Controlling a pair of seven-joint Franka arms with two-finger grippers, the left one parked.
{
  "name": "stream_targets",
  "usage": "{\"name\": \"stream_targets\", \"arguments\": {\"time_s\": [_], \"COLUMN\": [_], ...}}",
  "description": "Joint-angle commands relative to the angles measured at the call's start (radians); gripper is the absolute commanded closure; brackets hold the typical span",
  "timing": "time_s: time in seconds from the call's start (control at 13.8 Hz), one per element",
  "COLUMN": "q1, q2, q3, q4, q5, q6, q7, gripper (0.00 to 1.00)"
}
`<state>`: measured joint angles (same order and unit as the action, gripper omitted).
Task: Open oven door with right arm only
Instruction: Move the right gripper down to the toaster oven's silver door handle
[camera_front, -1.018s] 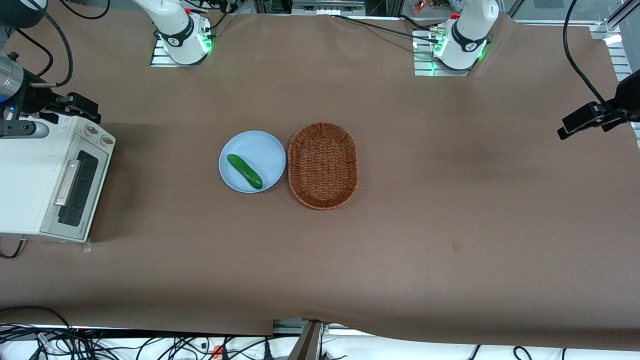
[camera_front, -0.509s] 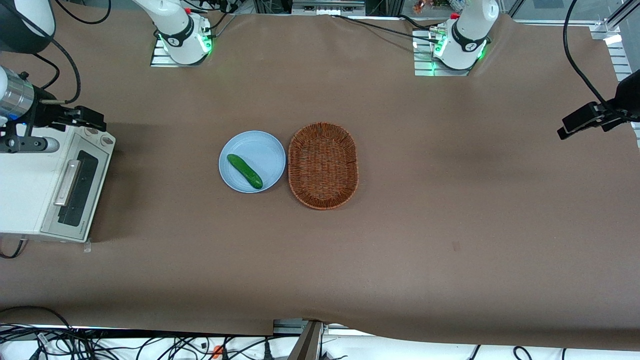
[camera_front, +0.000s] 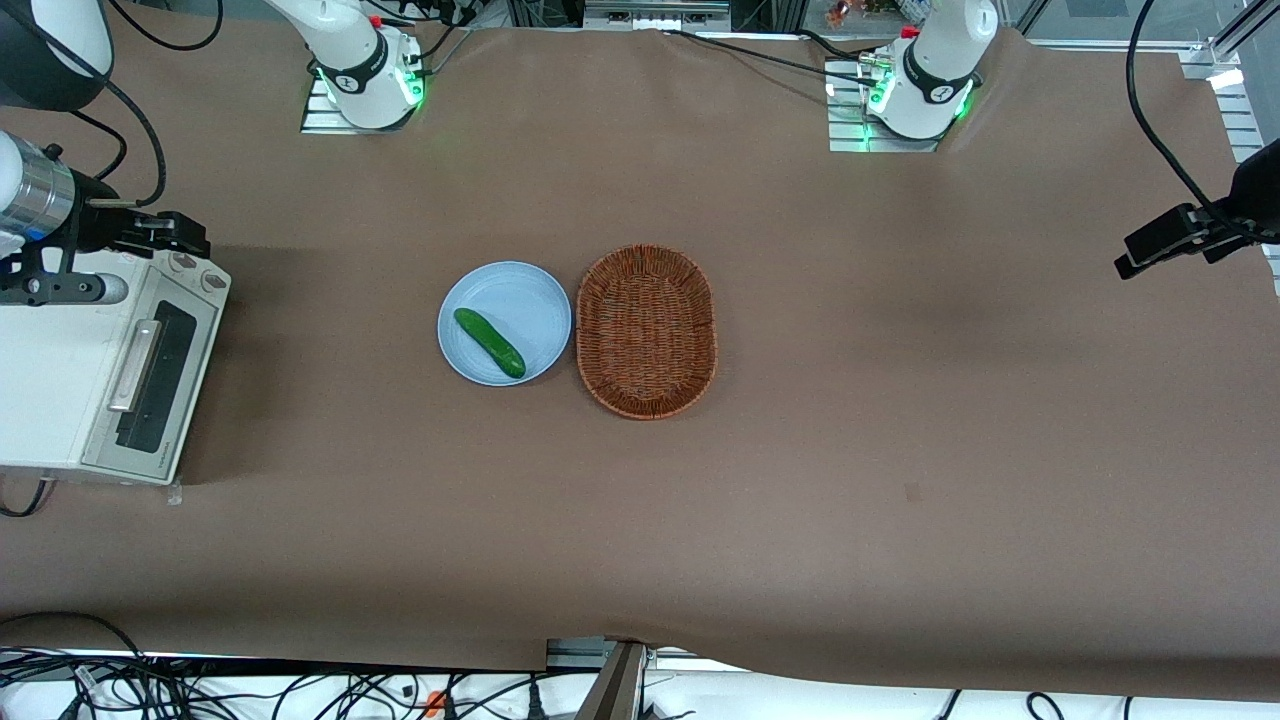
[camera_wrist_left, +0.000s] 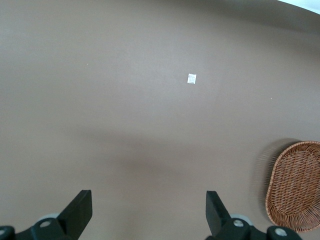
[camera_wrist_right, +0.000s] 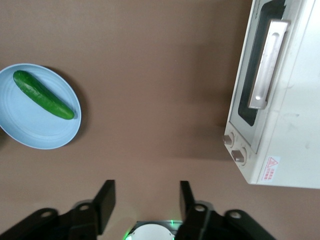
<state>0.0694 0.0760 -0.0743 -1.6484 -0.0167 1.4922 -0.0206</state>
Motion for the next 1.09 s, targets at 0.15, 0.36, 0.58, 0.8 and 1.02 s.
{"name": "stream_targets", "arguments": {"time_s": [0.15,0.36,0.58,0.8,1.02], "q1": [0.004,0.030,0.092,0.098,0.089], "q2": [0.002,0.010,0.063,0.082,0.122], "q3": [-0.001,0.004,0.004,0.002,-0.008], "q4": [0.012,-0.034,-0.097,-0.276,-0.323], "q5": [-0.073,-0.245,-0.438,-0.659,-0.882], "q6": [-0.038,-0.018,0.069,0.308,0.421], "q7": [0.010,0.112,0.220,0.376,0.464], "gripper": [1.00,1.00,1.00,1.00,1.00]}}
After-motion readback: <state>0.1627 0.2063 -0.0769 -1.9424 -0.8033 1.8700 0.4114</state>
